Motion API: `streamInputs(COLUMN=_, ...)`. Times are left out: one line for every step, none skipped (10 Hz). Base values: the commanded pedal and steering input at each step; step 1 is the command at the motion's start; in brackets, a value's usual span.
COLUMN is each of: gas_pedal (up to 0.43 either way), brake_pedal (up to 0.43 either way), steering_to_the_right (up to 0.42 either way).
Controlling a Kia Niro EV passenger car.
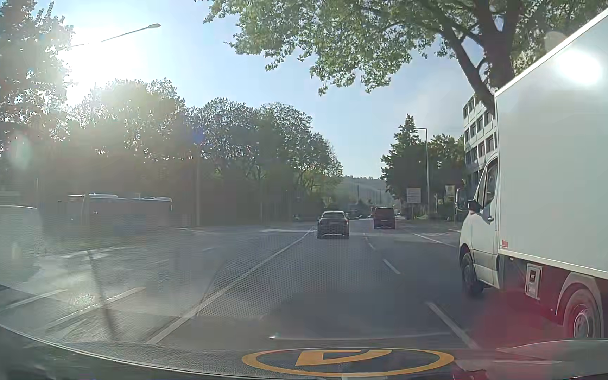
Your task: Follow the waypoints while adhering to traffic rules and regulations
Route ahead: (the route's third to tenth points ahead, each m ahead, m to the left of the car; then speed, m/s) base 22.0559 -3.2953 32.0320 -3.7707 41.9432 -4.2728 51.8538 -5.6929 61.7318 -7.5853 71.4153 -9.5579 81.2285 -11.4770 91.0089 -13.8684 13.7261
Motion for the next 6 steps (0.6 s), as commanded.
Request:
streamInputs(gas_pedal=0.22, brake_pedal=0.0, steering_to_the_right=0.001)
streamInputs(gas_pedal=0.22, brake_pedal=0.0, steering_to_the_right=0.001)
streamInputs(gas_pedal=0.22, brake_pedal=0.0, steering_to_the_right=0.003)
streamInputs(gas_pedal=0.22, brake_pedal=0.0, steering_to_the_right=0.004)
streamInputs(gas_pedal=0.22, brake_pedal=0.0, steering_to_the_right=0.005)
streamInputs(gas_pedal=0.22, brake_pedal=0.0, steering_to_the_right=0.005)
